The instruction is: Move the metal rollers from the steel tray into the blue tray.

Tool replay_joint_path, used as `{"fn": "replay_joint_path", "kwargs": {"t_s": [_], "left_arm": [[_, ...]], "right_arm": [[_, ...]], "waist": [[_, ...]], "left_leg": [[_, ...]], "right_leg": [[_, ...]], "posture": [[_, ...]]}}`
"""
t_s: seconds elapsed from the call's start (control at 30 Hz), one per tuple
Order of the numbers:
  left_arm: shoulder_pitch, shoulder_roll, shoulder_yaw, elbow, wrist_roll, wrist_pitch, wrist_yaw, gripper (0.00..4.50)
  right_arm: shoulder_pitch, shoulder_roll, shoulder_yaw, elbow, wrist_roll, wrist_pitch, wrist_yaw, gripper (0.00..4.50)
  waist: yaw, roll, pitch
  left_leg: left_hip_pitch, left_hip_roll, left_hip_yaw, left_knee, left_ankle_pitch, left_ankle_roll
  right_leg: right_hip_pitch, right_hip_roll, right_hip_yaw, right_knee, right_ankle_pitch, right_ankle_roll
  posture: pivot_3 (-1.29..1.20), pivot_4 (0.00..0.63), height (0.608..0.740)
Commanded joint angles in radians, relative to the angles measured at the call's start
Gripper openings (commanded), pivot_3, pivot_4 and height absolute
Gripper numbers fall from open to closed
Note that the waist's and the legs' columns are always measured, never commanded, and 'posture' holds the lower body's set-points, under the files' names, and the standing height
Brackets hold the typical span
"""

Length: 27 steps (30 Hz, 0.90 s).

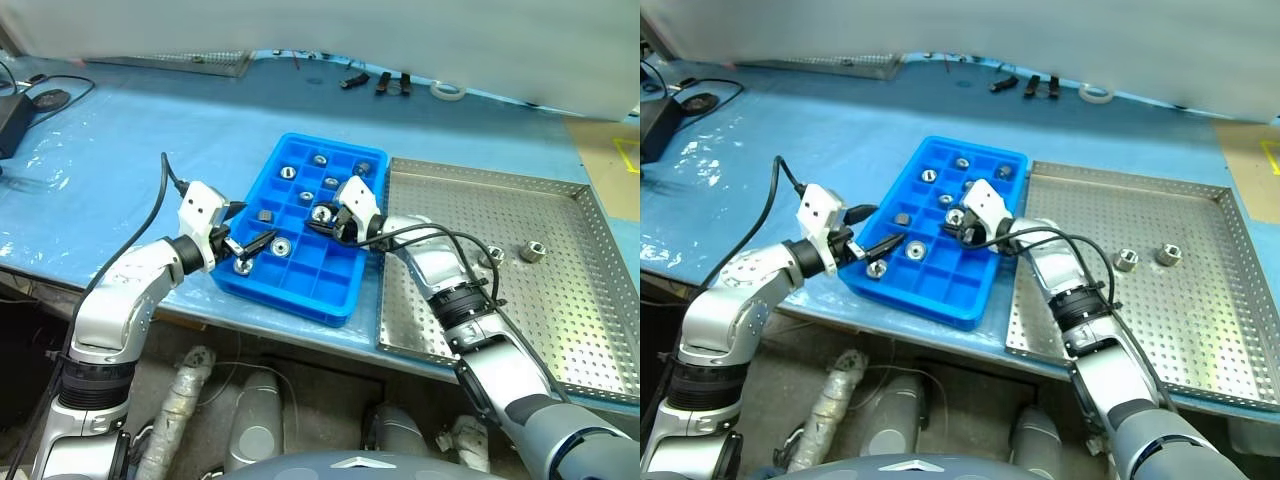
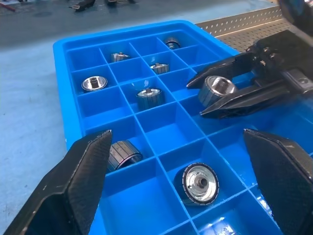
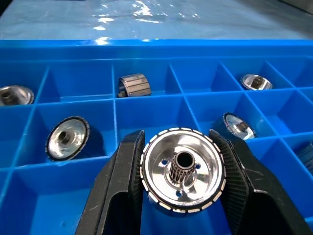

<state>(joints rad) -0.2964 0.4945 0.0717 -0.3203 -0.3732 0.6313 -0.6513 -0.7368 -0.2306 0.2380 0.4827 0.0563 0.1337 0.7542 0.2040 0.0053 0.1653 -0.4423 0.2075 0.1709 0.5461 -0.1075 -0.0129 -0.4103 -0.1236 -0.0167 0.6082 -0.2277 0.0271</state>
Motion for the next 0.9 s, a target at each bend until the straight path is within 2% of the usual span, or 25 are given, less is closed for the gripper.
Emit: {"fn": "replay_joint_path", "kwargs": {"t_s": [0.03,0.07,0.3,0.47,0.63,0.7,0.8,0.9], "left_arm": [[-0.001,-0.001,-0.004,-0.036,-0.015,-0.010,0.006,4.50],[0.000,-0.001,-0.004,-0.038,-0.016,-0.009,0.007,4.50],[-0.006,-0.002,-0.011,-0.027,-0.020,-0.013,0.001,4.50],[-0.059,-0.018,-0.032,0.036,-0.017,-0.040,-0.023,4.50],[-0.194,-0.079,-0.112,0.205,0.011,-0.123,-0.086,4.50],[-0.252,-0.112,-0.145,0.284,0.022,-0.163,-0.115,4.50],[-0.332,-0.160,-0.185,0.399,0.040,-0.222,-0.165,4.50],[-0.416,-0.210,-0.223,0.527,0.059,-0.285,-0.227,4.50]], "right_arm": [[-0.012,0.006,-0.015,0.026,-0.007,-0.016,-0.006,1.66],[-0.011,0.005,-0.018,0.026,-0.003,-0.012,-0.003,1.66],[-0.015,0.014,-0.057,-0.029,0.027,0.034,-0.007,3.94],[-0.043,-0.014,-0.126,-0.130,0.065,0.090,-0.031,3.94],[-0.040,-0.142,-0.249,-0.235,0.067,0.149,-0.109,3.94],[-0.013,-0.194,-0.285,-0.292,0.063,0.178,-0.138,3.94],[0.063,-0.255,-0.345,-0.410,0.074,0.255,-0.187,3.94],[0.212,-0.290,-0.431,-0.577,0.105,0.355,-0.230,4.47]], "waist": [[0.000,0.000,0.000],[0.000,0.000,0.000],[0.000,0.000,0.000],[-0.003,0.000,0.000],[-0.006,0.000,0.000],[-0.006,0.000,0.000],[-0.033,-0.001,0.000],[-0.070,-0.001,0.000]], "left_leg": [[0.000,0.000,0.000,0.000,0.000,0.000],[0.001,0.000,0.000,0.000,0.000,0.000],[0.001,0.000,0.000,0.000,0.001,-0.001],[0.001,0.000,-0.001,0.000,0.002,-0.003],[0.001,-0.001,0.000,0.001,0.003,-0.005],[0.001,-0.002,0.000,0.001,0.004,-0.006],[0.001,-0.002,0.001,0.001,0.005,-0.006],[0.001,-0.001,0.001,0.000,0.004,-0.005]], "right_leg": [[0.000,0.000,0.000,0.000,0.000,0.000],[0.001,0.000,0.000,0.000,0.000,0.000],[0.002,0.000,-0.001,0.000,0.000,0.000],[0.002,0.000,-0.001,0.000,0.000,0.000],[0.003,0.000,-0.001,0.001,0.000,0.000],[0.004,0.000,-0.001,0.000,0.000,0.001],[0.004,0.000,-0.001,0.000,0.001,0.002],[0.004,0.001,-0.001,0.000,0.002,0.004]], "posture": [[0.36,0.150,0.740],[0.36,0.150,0.740],[0.32,0.150,0.740],[0.25,0.150,0.740],[0.10,0.150,0.740],[0.06,0.150,0.740],[-0.04,0.150,0.740],[-0.16,0.150,0.740]]}}
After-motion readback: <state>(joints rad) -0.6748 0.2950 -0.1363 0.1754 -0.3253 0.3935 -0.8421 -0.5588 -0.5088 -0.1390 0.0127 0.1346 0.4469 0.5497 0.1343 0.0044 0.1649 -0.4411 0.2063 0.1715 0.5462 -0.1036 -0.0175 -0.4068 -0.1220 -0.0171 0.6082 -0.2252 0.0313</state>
